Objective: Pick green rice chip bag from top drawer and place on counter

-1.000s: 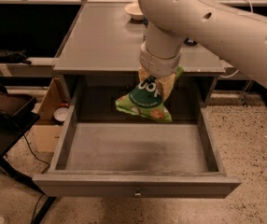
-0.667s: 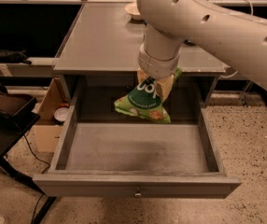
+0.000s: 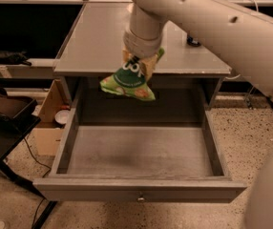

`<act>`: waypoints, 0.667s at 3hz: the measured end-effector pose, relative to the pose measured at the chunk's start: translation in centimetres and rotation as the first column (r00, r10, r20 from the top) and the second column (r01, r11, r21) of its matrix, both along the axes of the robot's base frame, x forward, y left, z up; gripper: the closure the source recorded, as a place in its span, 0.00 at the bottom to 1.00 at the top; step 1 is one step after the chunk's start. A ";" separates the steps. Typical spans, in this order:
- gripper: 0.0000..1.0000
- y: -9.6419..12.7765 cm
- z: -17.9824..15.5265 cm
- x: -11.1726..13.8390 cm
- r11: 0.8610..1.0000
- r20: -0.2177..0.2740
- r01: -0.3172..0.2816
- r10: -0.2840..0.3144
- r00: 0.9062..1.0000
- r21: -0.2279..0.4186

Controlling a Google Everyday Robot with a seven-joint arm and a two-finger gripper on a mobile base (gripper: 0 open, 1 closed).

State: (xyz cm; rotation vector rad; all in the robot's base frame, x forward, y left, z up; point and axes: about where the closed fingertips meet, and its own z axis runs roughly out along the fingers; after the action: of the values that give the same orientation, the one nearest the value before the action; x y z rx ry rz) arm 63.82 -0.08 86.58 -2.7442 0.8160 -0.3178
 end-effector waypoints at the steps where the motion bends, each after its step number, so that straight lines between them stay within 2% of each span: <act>1: 1.00 3.6 0.2 4.7 0.995 0.009 -0.101 0.101 0.995 0.013; 2: 1.00 6.7 -0.8 8.4 0.979 -0.005 -0.205 0.205 0.979 0.008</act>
Offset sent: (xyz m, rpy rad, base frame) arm 0.1924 0.1104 0.1173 0.1598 -0.2161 0.2917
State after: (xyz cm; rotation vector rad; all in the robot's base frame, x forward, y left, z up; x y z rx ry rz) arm 72.24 6.66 85.80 -2.7917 0.5276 -0.2638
